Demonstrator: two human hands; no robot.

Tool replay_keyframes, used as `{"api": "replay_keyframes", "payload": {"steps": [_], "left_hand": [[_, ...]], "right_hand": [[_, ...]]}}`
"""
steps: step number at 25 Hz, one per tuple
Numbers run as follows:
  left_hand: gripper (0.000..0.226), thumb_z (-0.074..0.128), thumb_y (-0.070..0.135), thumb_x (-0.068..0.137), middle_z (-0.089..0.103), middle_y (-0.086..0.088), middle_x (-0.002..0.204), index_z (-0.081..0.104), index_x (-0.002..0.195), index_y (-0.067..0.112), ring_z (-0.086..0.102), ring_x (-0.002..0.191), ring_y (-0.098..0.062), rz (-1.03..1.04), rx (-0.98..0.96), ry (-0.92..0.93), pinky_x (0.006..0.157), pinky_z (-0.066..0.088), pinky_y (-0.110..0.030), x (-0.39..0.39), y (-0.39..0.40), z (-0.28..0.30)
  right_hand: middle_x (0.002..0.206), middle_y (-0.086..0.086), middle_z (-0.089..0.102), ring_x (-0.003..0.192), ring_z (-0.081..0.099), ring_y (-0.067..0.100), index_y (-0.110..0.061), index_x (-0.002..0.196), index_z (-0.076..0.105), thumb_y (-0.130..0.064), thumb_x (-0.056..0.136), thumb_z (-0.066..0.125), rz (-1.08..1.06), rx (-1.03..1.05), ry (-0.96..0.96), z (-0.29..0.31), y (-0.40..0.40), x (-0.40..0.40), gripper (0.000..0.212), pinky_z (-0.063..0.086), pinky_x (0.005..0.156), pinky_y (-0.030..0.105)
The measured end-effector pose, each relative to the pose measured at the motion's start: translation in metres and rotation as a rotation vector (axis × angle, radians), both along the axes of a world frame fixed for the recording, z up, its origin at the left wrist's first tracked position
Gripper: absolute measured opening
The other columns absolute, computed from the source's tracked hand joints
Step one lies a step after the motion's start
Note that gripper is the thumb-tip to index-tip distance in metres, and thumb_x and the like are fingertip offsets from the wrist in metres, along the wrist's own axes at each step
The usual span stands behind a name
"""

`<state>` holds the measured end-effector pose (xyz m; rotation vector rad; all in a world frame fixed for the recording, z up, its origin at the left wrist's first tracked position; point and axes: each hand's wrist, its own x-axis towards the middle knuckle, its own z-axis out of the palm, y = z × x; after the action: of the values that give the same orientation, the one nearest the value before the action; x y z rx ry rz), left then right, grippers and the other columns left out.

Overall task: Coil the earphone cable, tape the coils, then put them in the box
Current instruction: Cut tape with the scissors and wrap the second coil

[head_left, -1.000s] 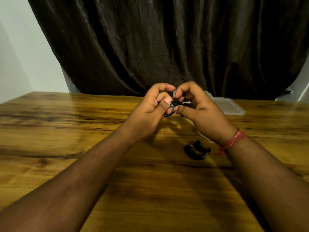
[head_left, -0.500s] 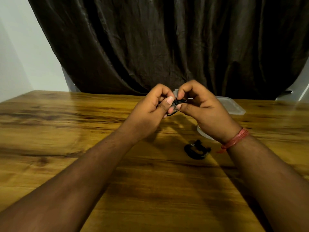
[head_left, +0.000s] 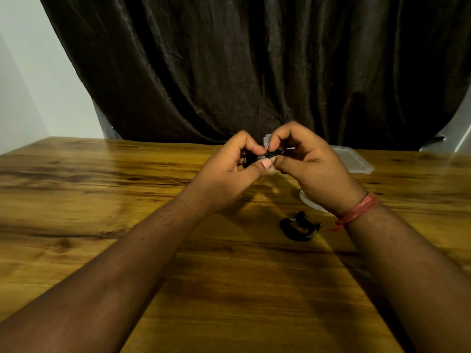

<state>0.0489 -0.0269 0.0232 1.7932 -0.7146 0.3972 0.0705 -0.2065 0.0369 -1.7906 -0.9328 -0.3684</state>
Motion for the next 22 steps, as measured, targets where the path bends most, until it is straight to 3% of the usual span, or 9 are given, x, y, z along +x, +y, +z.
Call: {"api": "replay_keyframes", "payload": {"steps": [2,5,10,13,16,19,22], "left_hand": [[0.014,0.065,0.035,0.082,0.067,-0.01,0.103,0.055,0.091,0.033,0.063,0.097,-0.027,0.01,0.033,-0.023,0.085,0.051,-0.055,0.0018,0.0005,-0.0015],[0.014,0.064,0.035,0.083,0.067,-0.011,0.103,0.053,0.091,0.032,0.064,0.097,-0.031,0.054,0.073,-0.066,0.082,0.051,-0.058,0.0021,0.001,-0.0014],[0.013,0.066,0.017,0.088,0.067,-0.002,0.094,0.056,0.094,0.022,0.064,0.085,-0.015,0.148,0.184,-0.166,0.07,0.053,-0.041,0.0013,0.0009,0.0003],[0.012,0.066,0.016,0.088,0.063,0.003,0.091,0.057,0.097,0.017,0.056,0.075,-0.002,0.202,0.256,-0.229,0.063,0.043,-0.019,0.0024,0.0015,0.0017],[0.012,0.064,0.015,0.088,0.059,0.004,0.092,0.059,0.099,0.011,0.05,0.076,-0.003,0.281,0.373,-0.326,0.062,0.036,-0.011,0.0041,0.0016,0.0033],[0.014,0.063,0.01,0.085,0.05,0.005,0.091,0.057,0.096,0.006,0.044,0.078,-0.004,0.313,0.463,-0.437,0.062,0.031,-0.016,0.0078,-0.0002,0.0043],[0.012,0.06,0.01,0.084,0.045,0.001,0.09,0.053,0.094,0.006,0.049,0.077,-0.017,0.339,0.53,-0.504,0.065,0.041,-0.032,0.0089,-0.0044,0.0037]], "right_hand": [[0.089,0.0,0.056,0.085,0.055,0.019,-0.019,0.091,0.057,-0.009,0.081,0.061,0.001,0.002,0.019,-0.0005,0.0005,0.0001,0.015,0.047,0.075,0.039],[0.09,0.003,0.057,0.087,0.056,0.025,-0.023,0.09,0.058,-0.01,0.082,0.062,-0.013,-0.002,0.036,-0.0004,-0.0005,0.0003,0.016,0.049,0.077,0.047],[0.094,0.013,0.057,0.087,0.057,0.028,-0.022,0.093,0.058,-0.01,0.081,0.062,-0.063,-0.027,0.04,0.0015,-0.0017,-0.003,0.017,0.05,0.076,0.05],[0.094,0.009,0.058,0.087,0.058,0.025,-0.024,0.096,0.059,-0.015,0.081,0.062,-0.096,-0.067,0.029,0.0032,-0.0022,-0.0043,0.018,0.051,0.078,0.049],[0.09,0.002,0.058,0.084,0.059,0.022,-0.026,0.097,0.057,-0.016,0.081,0.06,-0.119,-0.103,0.014,0.0051,-0.0023,-0.0055,0.019,0.052,0.077,0.05],[0.085,0.0,0.058,0.082,0.06,0.026,-0.025,0.097,0.055,-0.011,0.082,0.061,-0.14,-0.113,0.01,0.0054,-0.0012,-0.0072,0.022,0.052,0.075,0.053],[0.081,0.001,0.061,0.079,0.061,0.023,-0.024,0.097,0.053,-0.005,0.082,0.062,-0.208,-0.13,-0.029,0.0048,0.0011,-0.0089,0.026,0.052,0.074,0.052]]}}
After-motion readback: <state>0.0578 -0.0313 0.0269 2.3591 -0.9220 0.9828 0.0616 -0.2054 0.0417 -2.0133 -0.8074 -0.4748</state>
